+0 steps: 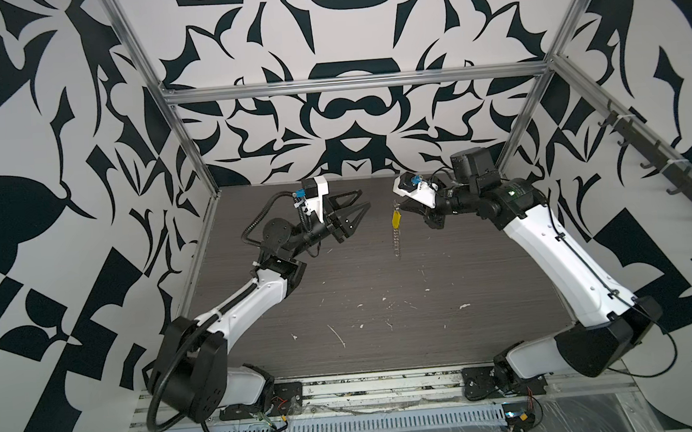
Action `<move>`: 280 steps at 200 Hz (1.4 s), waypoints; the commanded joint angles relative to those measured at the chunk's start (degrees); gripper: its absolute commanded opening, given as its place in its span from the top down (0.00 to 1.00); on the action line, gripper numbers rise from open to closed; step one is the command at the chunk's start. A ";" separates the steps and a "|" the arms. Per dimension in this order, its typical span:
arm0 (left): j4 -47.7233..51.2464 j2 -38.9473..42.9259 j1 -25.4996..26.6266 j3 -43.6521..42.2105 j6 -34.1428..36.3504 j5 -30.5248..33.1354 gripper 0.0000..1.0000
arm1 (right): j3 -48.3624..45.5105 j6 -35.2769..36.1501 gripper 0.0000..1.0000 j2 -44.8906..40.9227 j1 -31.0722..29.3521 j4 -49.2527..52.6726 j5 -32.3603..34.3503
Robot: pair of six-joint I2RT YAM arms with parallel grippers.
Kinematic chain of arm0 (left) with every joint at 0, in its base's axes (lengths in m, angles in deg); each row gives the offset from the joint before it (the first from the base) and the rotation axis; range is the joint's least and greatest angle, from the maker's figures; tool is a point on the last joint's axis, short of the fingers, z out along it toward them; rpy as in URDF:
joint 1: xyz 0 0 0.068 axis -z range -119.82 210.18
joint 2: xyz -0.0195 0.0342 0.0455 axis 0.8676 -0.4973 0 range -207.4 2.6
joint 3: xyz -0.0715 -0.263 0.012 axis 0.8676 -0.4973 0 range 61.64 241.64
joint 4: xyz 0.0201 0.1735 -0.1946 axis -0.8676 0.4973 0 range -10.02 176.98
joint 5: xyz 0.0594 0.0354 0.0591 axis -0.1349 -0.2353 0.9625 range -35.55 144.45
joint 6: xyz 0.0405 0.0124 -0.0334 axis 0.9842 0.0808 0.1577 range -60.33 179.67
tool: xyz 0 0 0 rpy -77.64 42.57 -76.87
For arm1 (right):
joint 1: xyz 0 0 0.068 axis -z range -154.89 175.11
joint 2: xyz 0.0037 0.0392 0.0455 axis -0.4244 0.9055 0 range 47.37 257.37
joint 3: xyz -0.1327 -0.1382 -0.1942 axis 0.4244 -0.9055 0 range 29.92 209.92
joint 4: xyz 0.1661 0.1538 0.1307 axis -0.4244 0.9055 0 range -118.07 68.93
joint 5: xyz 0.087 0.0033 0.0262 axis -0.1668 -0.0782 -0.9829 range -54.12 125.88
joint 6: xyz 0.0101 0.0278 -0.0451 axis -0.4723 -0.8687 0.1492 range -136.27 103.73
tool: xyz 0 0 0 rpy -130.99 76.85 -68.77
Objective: Remove the keys from the keyring
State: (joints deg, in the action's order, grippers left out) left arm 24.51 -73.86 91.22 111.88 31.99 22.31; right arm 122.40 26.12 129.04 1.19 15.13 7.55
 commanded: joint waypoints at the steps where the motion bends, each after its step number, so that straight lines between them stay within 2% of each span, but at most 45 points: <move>1: 20.25 2.99 2.60 3.52 2.88 6.24 0.48 | -1.01 -2.00 1.00 -2.19 -1.30 -6.97 2.79; 18: 29.46 6.09 5.58 5.37 5.16 14.60 0.48 | -1.27 -3.46 1.00 -1.94 -1.54 -8.24 3.56; 35: 33.18 6.25 7.28 6.77 5.63 17.21 0.50 | -1.35 -4.60 1.00 -1.71 -2.13 -9.32 4.86; 56: 33.34 5.94 8.52 6.89 5.27 18.81 0.51 | -1.44 -5.67 1.00 -1.60 -2.56 -10.43 5.98; 103: 35.07 3.87 9.56 9.21 4.94 18.48 0.54 | -0.47 -5.72 1.00 -1.14 -3.84 -9.54 6.52; 238: 31.65 -1.75 10.78 11.53 3.60 18.20 0.61 | 2.04 -4.71 1.00 -0.02 -5.25 -7.30 7.68; 254: 31.31 -1.89 10.77 11.55 3.52 18.40 0.67 | 2.17 -4.76 1.00 0.04 -5.49 -7.25 7.86; 269: 31.20 -2.10 10.79 11.68 3.34 18.60 0.79 | 2.17 -4.60 1.00 -0.10 -5.61 -7.11 8.01; 280: 31.15 -2.19 10.77 11.69 3.14 18.89 0.81 | 2.25 -4.52 1.00 -0.22 -5.60 -6.94 8.03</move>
State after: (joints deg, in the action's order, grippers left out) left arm 57.47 -75.42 101.83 121.65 35.84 40.37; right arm 121.70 21.44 129.67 -3.97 9.49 15.50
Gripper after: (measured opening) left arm 0.209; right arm 0.042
